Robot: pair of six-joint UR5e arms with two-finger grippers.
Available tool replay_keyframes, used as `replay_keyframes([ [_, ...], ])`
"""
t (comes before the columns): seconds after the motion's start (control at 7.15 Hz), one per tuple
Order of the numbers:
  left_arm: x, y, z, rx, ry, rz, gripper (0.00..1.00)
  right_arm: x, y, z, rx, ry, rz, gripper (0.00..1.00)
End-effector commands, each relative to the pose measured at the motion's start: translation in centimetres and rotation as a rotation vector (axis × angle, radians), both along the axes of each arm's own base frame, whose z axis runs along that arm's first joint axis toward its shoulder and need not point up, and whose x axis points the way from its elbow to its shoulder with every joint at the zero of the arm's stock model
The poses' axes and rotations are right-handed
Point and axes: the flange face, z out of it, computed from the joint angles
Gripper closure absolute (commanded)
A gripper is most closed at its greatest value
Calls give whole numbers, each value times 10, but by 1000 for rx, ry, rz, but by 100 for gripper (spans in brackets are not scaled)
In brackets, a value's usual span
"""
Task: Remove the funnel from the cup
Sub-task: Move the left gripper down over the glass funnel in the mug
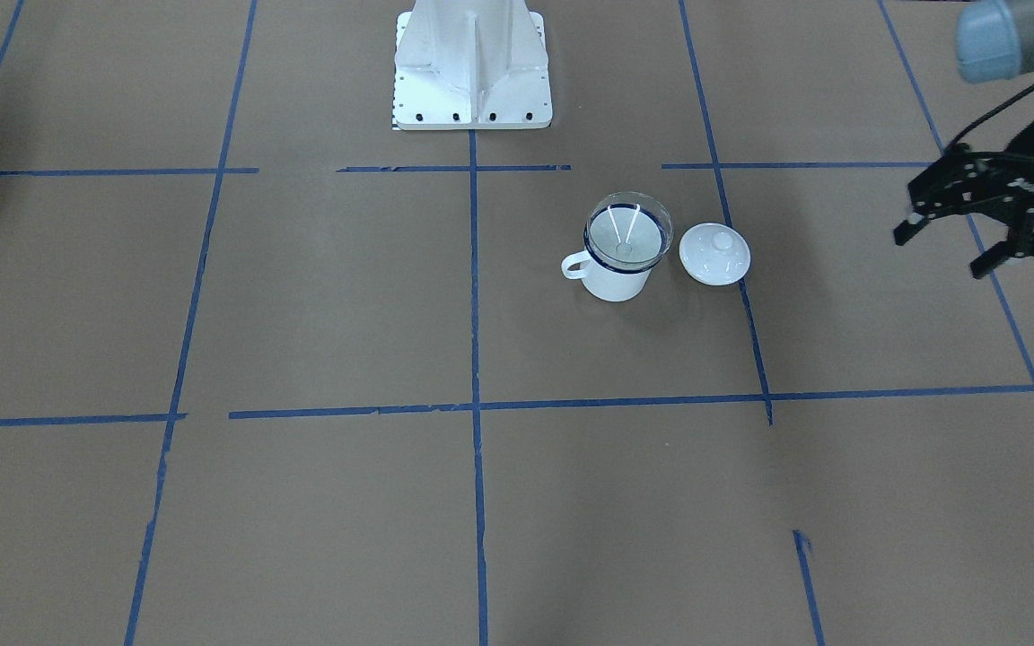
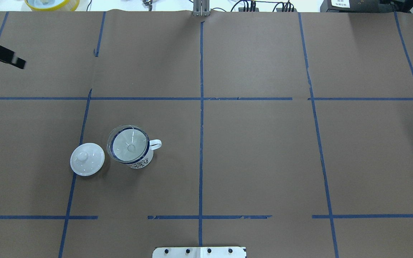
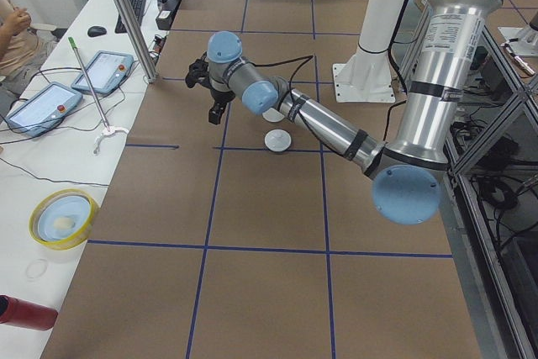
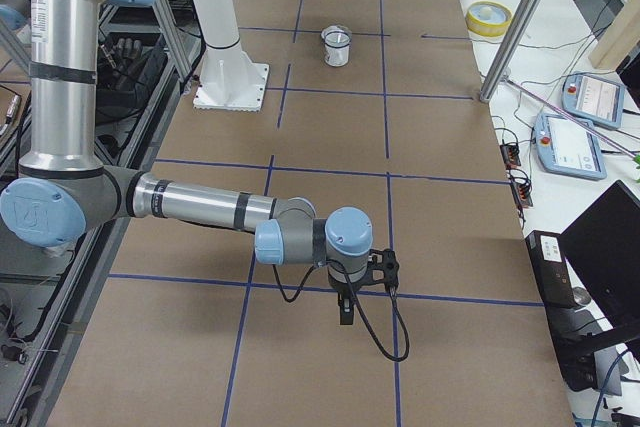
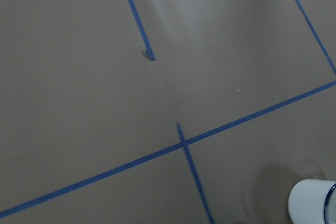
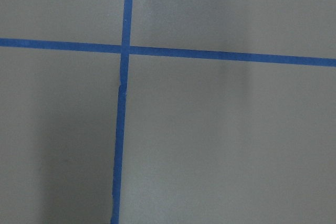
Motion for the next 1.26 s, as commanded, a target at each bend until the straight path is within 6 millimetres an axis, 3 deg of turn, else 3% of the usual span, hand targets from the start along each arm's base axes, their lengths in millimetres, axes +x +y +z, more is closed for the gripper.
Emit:
replay_keyframes([
  [0.0,119,30,-76,-141,29,-80,0,0,0,0,0,0,0,0],
  [0.14,171,58,-102,-204,-17,-105,0,0,0,0,0,0,0,0],
  [0.28,207,73,-127,-244,-81,-121,0,0,0,0,0,0,0,0],
  [0.56,277,122,-128,-287,-145,-200,0,0,0,0,0,0,0,0],
  [0.7,290,126,-120,-283,-171,-202,0,0,0,0,0,0,0,0],
  [0.84,301,125,-111,-293,-196,-197,8,0,0,0,0,0,0,0],
  [1.12,315,125,-120,-310,-241,-190,25,0,0,0,0,0,0,0],
])
